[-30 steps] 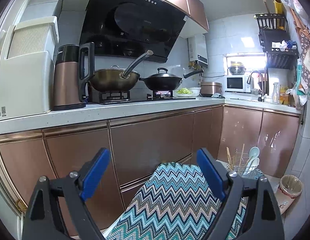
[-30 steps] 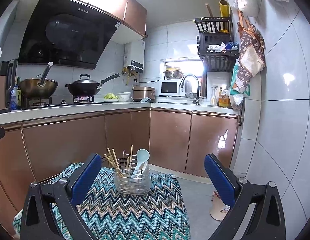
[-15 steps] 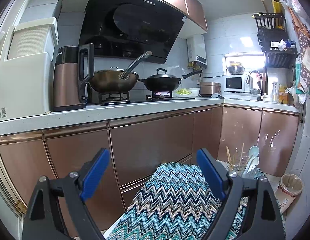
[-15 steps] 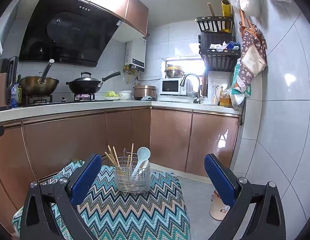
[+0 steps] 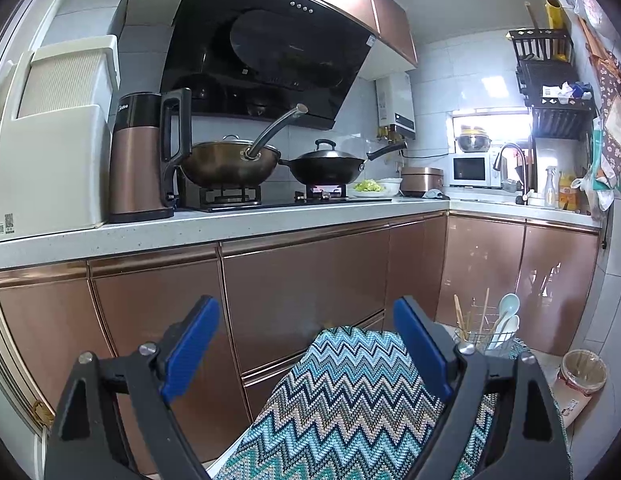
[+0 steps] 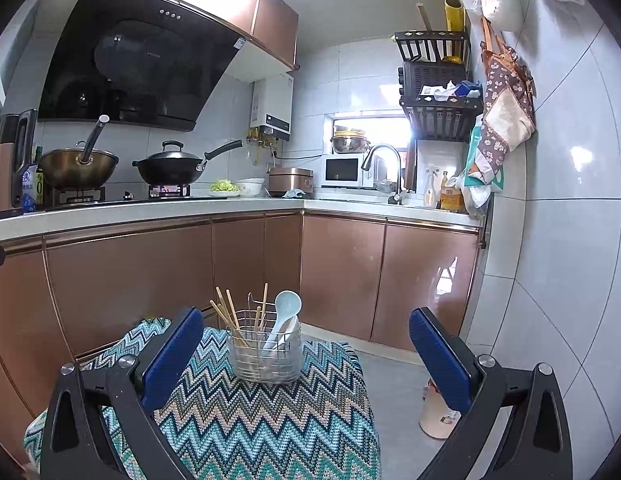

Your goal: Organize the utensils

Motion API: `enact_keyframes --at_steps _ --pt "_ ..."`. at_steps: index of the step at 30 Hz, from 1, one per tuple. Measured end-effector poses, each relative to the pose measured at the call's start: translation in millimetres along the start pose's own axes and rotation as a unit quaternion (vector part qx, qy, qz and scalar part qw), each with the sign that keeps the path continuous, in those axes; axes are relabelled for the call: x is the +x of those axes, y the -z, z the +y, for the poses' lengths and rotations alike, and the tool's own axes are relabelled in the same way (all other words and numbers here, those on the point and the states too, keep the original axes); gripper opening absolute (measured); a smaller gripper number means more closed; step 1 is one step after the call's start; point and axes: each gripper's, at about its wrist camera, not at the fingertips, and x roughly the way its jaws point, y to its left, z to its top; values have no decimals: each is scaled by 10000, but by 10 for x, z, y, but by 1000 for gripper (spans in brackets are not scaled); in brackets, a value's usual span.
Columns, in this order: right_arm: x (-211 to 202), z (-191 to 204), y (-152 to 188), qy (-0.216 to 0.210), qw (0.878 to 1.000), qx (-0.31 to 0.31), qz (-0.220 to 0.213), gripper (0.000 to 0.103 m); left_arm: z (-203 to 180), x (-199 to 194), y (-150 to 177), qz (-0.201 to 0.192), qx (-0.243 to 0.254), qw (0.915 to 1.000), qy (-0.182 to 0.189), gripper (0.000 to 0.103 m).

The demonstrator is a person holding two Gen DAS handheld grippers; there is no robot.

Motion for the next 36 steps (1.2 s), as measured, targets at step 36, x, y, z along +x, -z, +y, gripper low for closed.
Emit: enact_keyframes --at_steps 36 --pt "43 -19 61 -13 9999 -53 97 103 -5 -11 13 17 76 10000 29 89"
